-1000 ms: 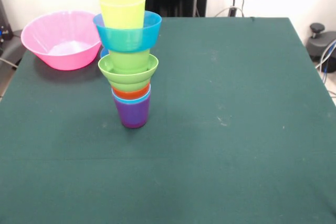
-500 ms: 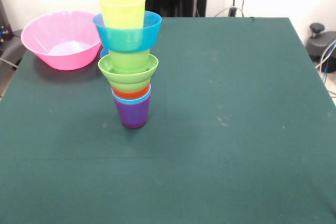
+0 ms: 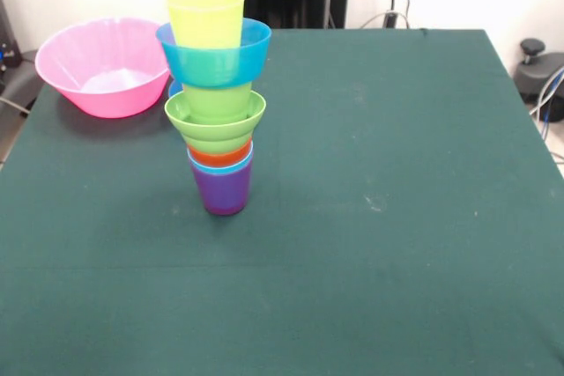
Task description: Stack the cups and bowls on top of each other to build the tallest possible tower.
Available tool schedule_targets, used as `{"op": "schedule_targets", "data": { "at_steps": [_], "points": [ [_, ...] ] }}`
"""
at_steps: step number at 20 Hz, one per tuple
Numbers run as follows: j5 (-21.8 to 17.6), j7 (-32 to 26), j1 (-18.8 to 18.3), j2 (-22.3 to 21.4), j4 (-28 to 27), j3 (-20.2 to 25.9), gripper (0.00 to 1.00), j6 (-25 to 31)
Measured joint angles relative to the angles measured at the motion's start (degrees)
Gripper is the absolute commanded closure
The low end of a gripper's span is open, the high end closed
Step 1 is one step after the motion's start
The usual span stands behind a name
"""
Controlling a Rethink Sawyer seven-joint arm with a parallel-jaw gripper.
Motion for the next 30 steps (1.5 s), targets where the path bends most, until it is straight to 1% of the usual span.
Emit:
{"op": "schedule_targets", "data": {
  "at_steps": [6,11,17,30],
  "points": [
    [0.0,-1.8,-2.5,-0.8,1.8,2.3,1.0,-0.3],
    [0.0,-2.4,-4.6,-1.3,3.7,4.8,1.0,-2.7],
    [0.0,-2.4,-5.4,-1.2,5.2,6.9,1.0,-5.4],
    [-0.3,-2.4,-6.3,-1.2,7.1,10.1,1.0,-5.6]
  ]
}}
